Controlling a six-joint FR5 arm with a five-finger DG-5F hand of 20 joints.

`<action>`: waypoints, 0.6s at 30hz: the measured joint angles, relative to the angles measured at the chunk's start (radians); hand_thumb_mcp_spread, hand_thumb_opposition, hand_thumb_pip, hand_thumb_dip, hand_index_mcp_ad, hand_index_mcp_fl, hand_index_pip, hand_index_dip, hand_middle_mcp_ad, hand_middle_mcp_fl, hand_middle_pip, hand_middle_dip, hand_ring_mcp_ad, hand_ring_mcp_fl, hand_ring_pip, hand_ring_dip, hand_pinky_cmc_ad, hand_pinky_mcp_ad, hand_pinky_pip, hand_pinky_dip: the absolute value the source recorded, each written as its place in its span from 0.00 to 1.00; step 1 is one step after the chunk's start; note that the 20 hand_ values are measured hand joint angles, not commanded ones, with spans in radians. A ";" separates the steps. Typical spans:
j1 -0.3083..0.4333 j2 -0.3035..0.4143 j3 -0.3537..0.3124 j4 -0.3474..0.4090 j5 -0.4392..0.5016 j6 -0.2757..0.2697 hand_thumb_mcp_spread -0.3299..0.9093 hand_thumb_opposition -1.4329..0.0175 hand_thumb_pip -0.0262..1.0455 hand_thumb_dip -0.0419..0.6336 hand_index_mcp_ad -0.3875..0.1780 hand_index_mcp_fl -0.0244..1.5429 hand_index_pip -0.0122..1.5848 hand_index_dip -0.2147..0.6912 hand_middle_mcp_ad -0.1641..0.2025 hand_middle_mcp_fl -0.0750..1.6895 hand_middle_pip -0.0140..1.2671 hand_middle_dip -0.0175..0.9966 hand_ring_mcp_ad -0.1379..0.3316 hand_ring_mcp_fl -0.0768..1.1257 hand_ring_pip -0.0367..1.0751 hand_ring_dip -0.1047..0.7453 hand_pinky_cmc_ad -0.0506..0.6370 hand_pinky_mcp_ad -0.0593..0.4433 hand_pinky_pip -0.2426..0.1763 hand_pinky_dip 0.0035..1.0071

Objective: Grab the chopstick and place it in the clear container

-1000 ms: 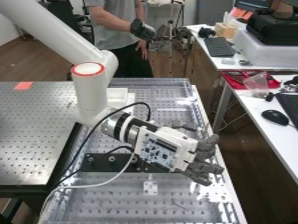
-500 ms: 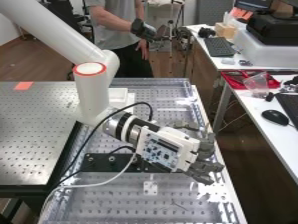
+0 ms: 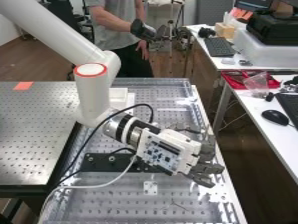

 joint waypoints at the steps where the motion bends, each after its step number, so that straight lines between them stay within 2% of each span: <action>1: -0.001 0.000 0.000 -0.001 0.000 -0.001 0.67 0.44 0.65 0.47 0.56 0.31 0.79 0.19 0.67 0.39 0.55 0.60 0.47 0.45 0.10 0.57 0.60 0.56 0.54 0.17; 18: -0.006 0.002 -0.002 0.006 -0.006 -0.018 0.67 0.43 0.64 0.46 0.55 0.34 0.76 0.19 0.67 0.42 0.55 0.60 0.47 0.46 0.11 0.59 0.60 0.56 0.57 0.18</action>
